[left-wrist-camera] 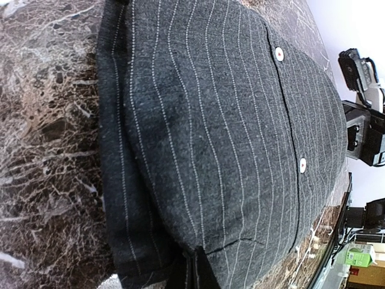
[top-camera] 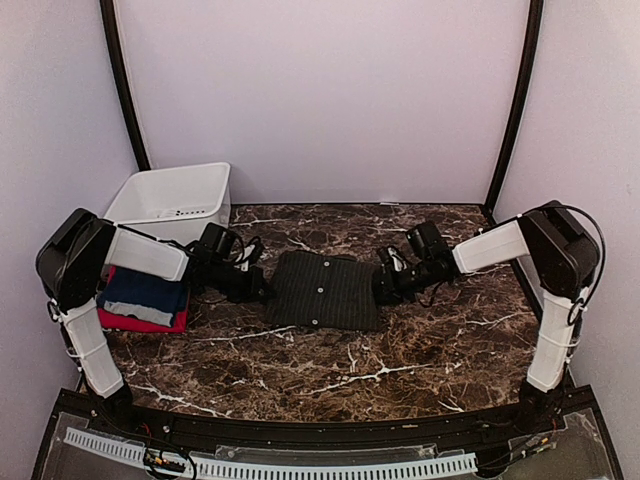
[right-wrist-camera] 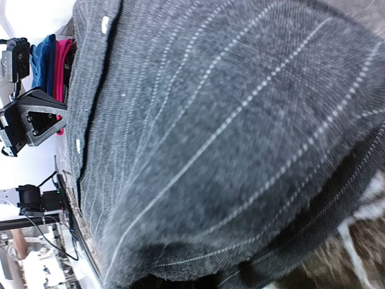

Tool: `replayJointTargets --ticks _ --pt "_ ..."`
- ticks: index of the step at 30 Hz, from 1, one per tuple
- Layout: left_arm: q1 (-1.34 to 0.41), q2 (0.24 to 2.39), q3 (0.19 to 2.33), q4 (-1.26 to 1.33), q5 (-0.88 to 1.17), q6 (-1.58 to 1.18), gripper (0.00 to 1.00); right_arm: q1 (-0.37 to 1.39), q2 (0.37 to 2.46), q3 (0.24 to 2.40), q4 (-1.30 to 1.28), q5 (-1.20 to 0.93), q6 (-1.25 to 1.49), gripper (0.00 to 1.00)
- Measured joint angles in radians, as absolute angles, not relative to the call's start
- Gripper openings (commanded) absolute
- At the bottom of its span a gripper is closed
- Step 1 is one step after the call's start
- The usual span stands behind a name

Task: Fold and stack the mixed laundry pile
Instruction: Adjust the square-folded shirt at the center of the board.

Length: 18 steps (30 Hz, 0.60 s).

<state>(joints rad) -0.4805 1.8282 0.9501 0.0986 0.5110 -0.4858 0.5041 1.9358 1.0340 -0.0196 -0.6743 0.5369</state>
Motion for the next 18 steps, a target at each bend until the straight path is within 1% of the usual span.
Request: replayJointTargets --ticks 4,11,12,13,14,15,18 --pt "-0.48 1.809 0.942 0.099 0.493 -0.49 0.0 0.499 1.89 1.034 -0.077 -0.625 0.495 0.0" --pt "-0.48 1.798 0.939 0.105 0.481 -0.491 0.0 0.495 1.879 1.032 -0.116 -0.604 0.464 0.0" --pt "-0.48 1.798 0.938 0.107 0.482 -0.491 0.01 0.495 1.879 1.032 -0.118 -0.605 0.462 0.0" --pt "-0.48 1.798 0.937 0.111 0.483 -0.491 0.05 0.495 1.879 1.032 -0.119 -0.605 0.461 0.0" --pt "-0.48 1.798 0.936 0.114 0.485 -0.492 0.14 0.495 1.879 1.032 -0.12 -0.605 0.461 0.0" --pt "-0.48 1.798 0.936 0.117 0.488 -0.492 0.2 0.495 1.879 1.032 -0.12 -0.605 0.46 0.0" --pt "-0.48 1.798 0.936 0.125 0.496 -0.499 0.22 0.494 1.879 1.031 -0.121 -0.606 0.461 0.0"
